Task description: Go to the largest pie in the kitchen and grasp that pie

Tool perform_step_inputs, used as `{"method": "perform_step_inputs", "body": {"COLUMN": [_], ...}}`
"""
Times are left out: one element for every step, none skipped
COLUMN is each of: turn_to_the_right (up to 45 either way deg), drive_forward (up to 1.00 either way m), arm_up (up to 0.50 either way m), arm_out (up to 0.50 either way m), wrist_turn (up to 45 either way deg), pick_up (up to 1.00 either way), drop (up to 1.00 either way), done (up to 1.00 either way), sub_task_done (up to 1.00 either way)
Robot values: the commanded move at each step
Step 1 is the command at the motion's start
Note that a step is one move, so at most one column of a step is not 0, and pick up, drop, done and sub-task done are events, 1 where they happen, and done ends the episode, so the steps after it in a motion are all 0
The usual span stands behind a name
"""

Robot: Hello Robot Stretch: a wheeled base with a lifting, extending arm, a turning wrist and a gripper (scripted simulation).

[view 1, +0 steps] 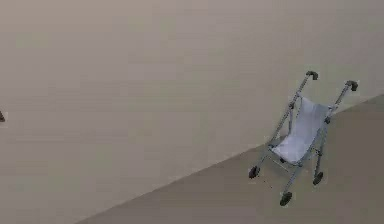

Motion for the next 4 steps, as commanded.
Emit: {"method": "perform_step_inputs", "body": {"turn_to_the_right": [-45.0, -45.0, -9.0, 0.0], "drive_forward": [0.00, 0.00, 0.00, 1.00], "arm_up": [0.00, 0.00, 0.00, 0.00], "arm_out": [0.00, 0.00, 0.00, 0.00], "wrist_turn": [0.0, 0.0, 0.0, 0.0], "pick_up": [0.00, 0.00, 0.00, 0.00], "drop": [0.00, 0.00, 0.00, 0.00], "done": [0.00, 0.00, 0.00, 0.00], "sub_task_done": [0.00, 0.00, 0.00, 0.00]}}
